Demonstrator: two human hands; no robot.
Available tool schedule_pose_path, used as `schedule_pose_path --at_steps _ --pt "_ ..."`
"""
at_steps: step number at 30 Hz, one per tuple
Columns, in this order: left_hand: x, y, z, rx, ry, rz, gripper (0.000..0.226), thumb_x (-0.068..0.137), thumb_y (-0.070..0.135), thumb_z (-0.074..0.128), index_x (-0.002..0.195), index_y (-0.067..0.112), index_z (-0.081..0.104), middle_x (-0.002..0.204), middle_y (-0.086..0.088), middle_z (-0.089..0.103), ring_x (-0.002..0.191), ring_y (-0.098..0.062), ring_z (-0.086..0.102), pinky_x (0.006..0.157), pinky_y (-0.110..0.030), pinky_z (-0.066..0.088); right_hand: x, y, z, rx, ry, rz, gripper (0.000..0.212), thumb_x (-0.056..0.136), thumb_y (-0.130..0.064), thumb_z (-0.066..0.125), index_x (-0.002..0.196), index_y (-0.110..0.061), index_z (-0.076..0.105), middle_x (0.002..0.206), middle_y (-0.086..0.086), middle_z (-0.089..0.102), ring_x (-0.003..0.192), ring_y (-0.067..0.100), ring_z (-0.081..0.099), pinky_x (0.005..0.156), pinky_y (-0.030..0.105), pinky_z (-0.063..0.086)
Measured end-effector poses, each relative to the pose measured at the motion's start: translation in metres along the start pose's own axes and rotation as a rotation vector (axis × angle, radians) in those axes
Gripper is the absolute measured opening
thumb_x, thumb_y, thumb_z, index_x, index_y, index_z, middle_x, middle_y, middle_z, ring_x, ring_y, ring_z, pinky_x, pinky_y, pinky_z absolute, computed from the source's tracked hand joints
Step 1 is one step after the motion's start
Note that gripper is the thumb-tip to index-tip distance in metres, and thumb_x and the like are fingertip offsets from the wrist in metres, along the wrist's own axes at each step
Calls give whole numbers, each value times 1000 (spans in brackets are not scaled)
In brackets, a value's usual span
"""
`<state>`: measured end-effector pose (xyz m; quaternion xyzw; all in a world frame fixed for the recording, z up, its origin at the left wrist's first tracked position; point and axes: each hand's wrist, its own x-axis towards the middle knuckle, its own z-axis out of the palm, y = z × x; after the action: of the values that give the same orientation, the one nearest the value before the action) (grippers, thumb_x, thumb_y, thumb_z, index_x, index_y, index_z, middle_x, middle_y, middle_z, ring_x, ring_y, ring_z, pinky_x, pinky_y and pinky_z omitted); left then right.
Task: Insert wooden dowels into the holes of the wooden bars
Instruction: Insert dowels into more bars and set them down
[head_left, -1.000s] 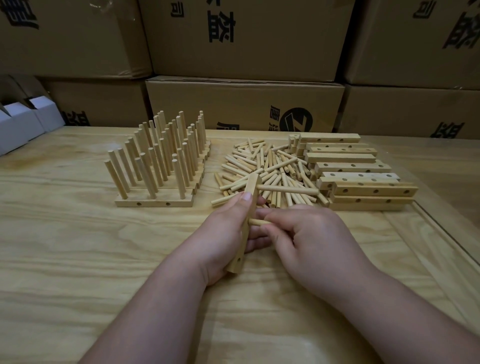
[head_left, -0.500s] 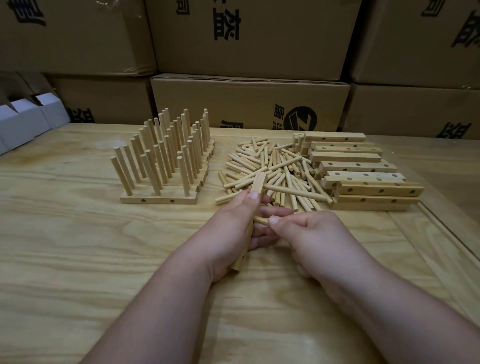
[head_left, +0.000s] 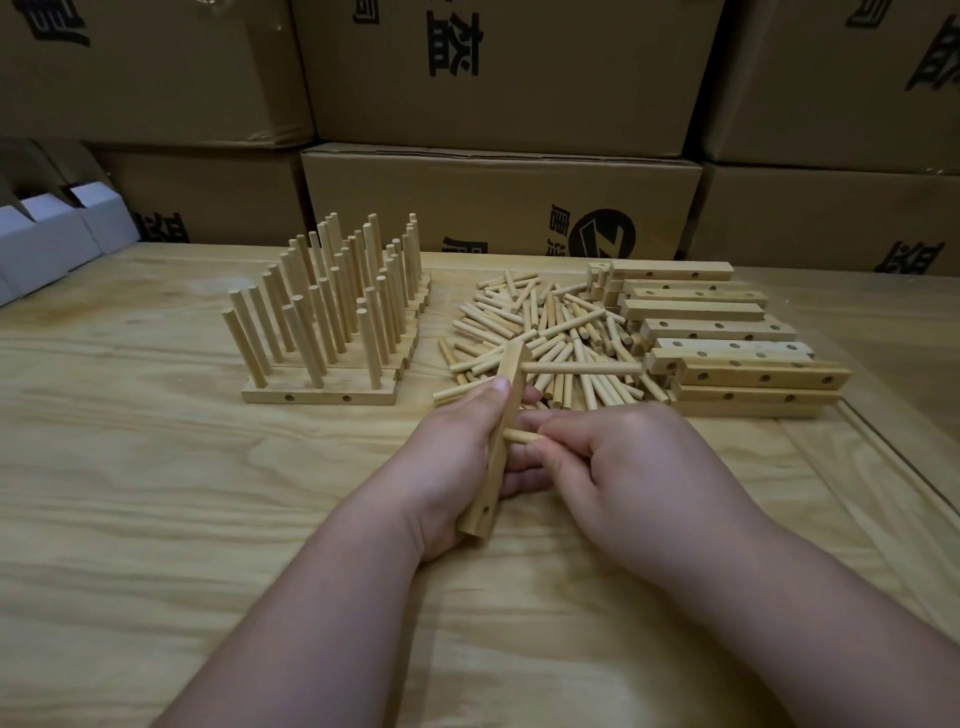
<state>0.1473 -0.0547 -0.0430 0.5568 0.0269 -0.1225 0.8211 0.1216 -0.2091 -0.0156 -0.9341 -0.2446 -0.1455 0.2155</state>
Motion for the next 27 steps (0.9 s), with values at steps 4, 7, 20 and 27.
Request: schedule_pose_path --at_steps 4,7,20,27 --pt "-1 1 1 22 10 -17 37 108 36 41 105 9 67 75 -7 73 59 -15 69 57 -28 58 0 -5 -5 -113 -27 -40 29 96 -39 54 116 -31 74 101 -7 76 94 17 68 81 36 54" --pt "-2 1 3 24 13 -24 38 108 35 41 100 9 68 70 -7 72 56 -14 68 55 -27 58 0 -5 -7 -131 -29 -55 27 96 -37 54 110 -28 75 93 -5 73 86 19 66 76 38 54" --pt "2 3 -5 -186 -92 -79 50 108 47 27 128 10 54 114 -21 74 102 -35 73 86 -49 60 3 11 -6 330 222 273 18 89 -45 60 81 -34 72 88 -17 57 88 -6 54 64 8 37" --pt "4 3 -7 -213 -113 -82 49 109 48 23 127 11 50 116 -19 74 105 -36 73 79 -45 62 0 1 -5 650 338 251 15 94 -27 64 88 -40 71 83 -9 67 83 -4 62 69 6 43"
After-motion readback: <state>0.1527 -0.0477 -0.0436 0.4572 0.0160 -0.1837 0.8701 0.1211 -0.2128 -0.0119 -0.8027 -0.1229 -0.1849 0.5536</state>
